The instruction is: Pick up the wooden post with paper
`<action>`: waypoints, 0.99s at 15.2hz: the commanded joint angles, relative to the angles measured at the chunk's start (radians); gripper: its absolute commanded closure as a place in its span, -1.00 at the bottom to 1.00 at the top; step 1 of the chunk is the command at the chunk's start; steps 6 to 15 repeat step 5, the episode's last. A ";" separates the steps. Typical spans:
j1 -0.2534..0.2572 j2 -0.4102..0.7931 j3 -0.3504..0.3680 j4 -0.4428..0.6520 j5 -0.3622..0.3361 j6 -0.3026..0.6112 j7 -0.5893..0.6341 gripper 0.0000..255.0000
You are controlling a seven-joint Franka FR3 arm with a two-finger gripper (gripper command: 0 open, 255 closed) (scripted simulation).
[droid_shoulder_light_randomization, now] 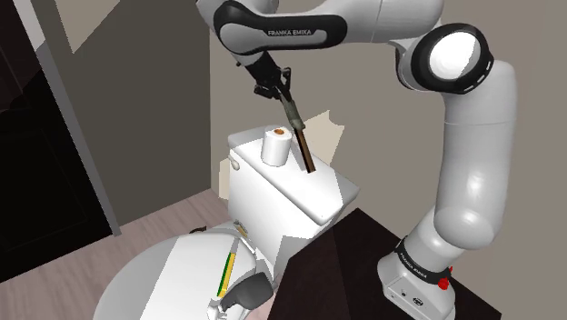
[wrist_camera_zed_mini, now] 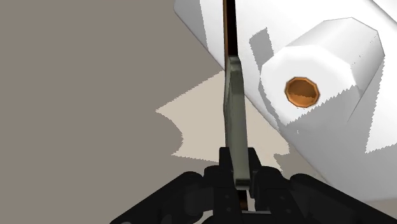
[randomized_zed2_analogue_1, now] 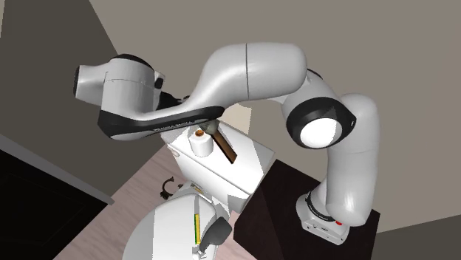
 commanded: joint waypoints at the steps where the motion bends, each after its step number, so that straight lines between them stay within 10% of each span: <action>1: 0.006 -0.001 0.000 0.024 -0.005 -0.021 -0.013 1.00; 15: 0.015 0.002 -0.002 0.056 -0.012 -0.046 -0.029 1.00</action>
